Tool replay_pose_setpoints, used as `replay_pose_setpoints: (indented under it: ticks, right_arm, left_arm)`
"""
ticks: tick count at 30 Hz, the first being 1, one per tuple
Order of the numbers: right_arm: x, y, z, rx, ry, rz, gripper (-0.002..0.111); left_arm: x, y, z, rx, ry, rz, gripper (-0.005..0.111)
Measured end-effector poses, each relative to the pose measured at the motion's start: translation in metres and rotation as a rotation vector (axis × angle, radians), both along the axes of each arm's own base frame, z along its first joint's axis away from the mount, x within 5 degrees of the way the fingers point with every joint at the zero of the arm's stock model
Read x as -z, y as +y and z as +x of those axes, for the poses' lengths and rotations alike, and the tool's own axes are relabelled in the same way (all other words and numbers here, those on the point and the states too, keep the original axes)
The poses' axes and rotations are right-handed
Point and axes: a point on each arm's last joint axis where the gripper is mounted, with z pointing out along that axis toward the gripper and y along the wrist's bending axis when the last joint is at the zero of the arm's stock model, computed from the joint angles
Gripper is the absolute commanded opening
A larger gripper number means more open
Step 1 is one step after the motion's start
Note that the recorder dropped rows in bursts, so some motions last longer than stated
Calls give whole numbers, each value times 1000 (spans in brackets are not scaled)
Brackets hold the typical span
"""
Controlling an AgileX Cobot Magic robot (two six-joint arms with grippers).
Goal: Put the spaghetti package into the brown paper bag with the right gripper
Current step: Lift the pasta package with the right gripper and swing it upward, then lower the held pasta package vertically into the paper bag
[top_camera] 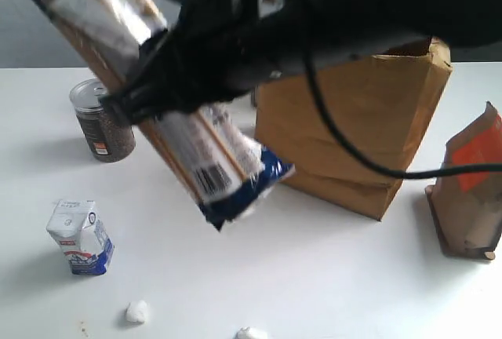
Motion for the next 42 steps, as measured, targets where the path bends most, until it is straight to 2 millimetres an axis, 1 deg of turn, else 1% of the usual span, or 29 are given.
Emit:
replay_pose_setpoints:
  ticks: [1,2,3,4,5,6,7,8,9,11,13,16,18,26,28,31,34,38,42]
  right_arm:
    - [-11,-5,-1,5,-34,42,0]
    - [-32,-19,-2,32,-97,133,0]
    - [-43,-26,0,51,-130,176,0]
    - [-59,-41,6,101,-182,245,0]
    - [-65,-48,10,129,-204,270,0]
    - [-73,-60,21,180,-247,298,0]
    - [-77,-66,26,210,-260,318,0]
    - [-83,-77,36,260,-287,355,0]
    - [-87,-82,41,288,-301,379,0]
    - [-96,-101,61,381,-367,442,0]
    - [-98,-115,77,453,-392,452,0]
    - [-92,-122,94,509,-398,430,0]
    - [-87,-122,102,528,-392,412,0]
    - [-76,-126,121,571,-398,362,0]
    - [-75,-127,122,580,-386,373,0]
    - [-81,-125,115,567,-387,421,0]
    - [-98,-129,99,544,-422,502,0]
    - [-120,-143,80,534,-477,595,0]
    - [-128,-150,71,532,-501,633,0]
  left_arm:
    - [0,0,0,0,0,0,0]
    - [0,0,0,0,0,0,0]
    - [0,0,0,0,0,0,0]
    - [0,0,0,0,0,0,0]
    - [0,0,0,0,0,0,0]
    - [0,0,0,0,0,0,0]
    - [0,0,0,0,0,0,0]
    - [0,0,0,0,0,0,0]
    - [0,0,0,0,0,0,0]
    - [0,0,0,0,0,0,0]
    - [0,0,0,0,0,0,0]
    - [0,0,0,0,0,0,0]
    - [0,0,0,0,0,0,0]
    - [0,0,0,0,0,0,0]
    - [0,0,0,0,0,0,0]
    - [0,0,0,0,0,0,0]
    - [0,0,0,0,0,0,0]
    - [0,0,0,0,0,0,0]
    - [0,0,0,0,0,0,0]
